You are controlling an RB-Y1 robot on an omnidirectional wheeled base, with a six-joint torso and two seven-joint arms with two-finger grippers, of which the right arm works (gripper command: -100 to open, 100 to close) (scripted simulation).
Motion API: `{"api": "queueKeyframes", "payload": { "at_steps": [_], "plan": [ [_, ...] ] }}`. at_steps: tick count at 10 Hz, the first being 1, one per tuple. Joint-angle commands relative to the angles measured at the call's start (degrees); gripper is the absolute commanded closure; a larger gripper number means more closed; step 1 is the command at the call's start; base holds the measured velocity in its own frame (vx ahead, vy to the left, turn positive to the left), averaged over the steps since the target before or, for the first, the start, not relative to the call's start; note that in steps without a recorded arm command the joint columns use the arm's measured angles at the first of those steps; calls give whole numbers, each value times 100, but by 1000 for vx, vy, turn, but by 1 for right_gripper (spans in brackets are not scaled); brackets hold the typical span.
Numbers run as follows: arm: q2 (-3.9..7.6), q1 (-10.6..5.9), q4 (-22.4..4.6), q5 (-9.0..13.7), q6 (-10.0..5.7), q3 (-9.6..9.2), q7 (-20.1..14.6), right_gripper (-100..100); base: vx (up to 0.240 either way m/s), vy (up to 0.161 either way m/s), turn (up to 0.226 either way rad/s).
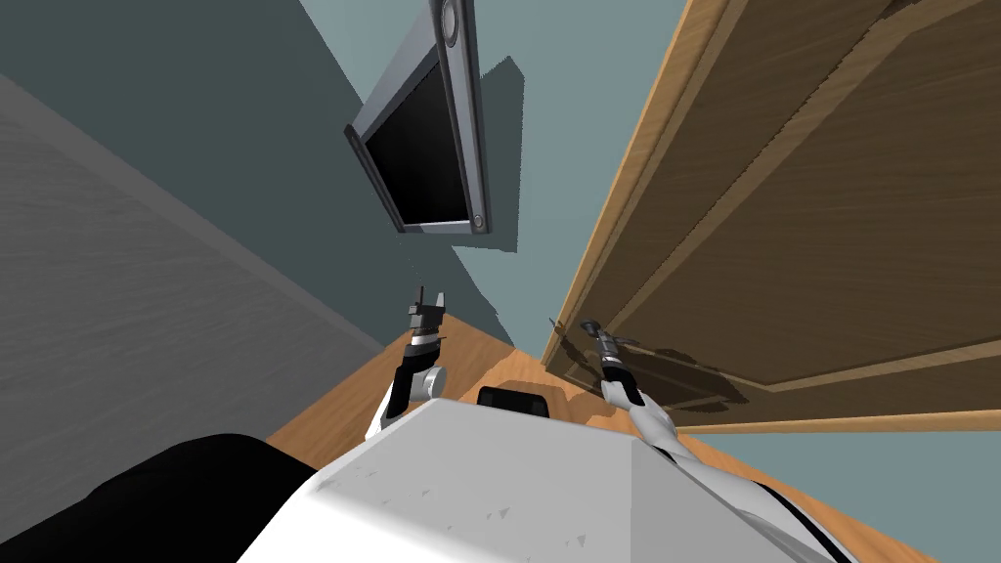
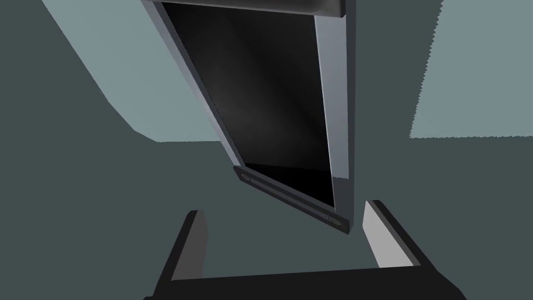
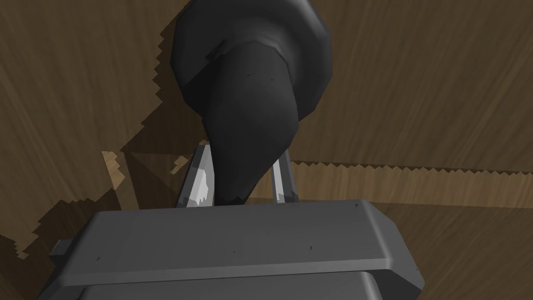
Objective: Pull the door open
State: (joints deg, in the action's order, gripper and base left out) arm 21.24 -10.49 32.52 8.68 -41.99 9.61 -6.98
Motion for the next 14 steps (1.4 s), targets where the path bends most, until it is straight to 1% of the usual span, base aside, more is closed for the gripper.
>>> {"api": "queueKeyframes", "payload": {
  "at_steps": [1, 3, 5, 7, 8, 9, 12, 14],
  "plan": [
    [24, 53, 9, -54, -47, -104, -100, 100, -210, -46, 101],
    [97, 107, 48, -140, -117, -272, -280, 100, -218, -57, 144],
    [149, 145, 74, -200, -165, -388, -405, 100, -223, -75, 115],
    [188, 174, 95, -245, -202, -477, -500, 100, -228, -35, 85],
    [173, 177, 111, -228, -167, -446, -469, 100, -91, -12, 16],
    [216, 240, 135, -281, -226, -557, -586, 100, -132, -35, 77],
    [317, 326, 199, -366, -346, -734, -776, 100, -229, -76, 114],
    [405, 401, 255, -441, -450, -887, -940, 100, -243, -61, 108]
  ]
}}
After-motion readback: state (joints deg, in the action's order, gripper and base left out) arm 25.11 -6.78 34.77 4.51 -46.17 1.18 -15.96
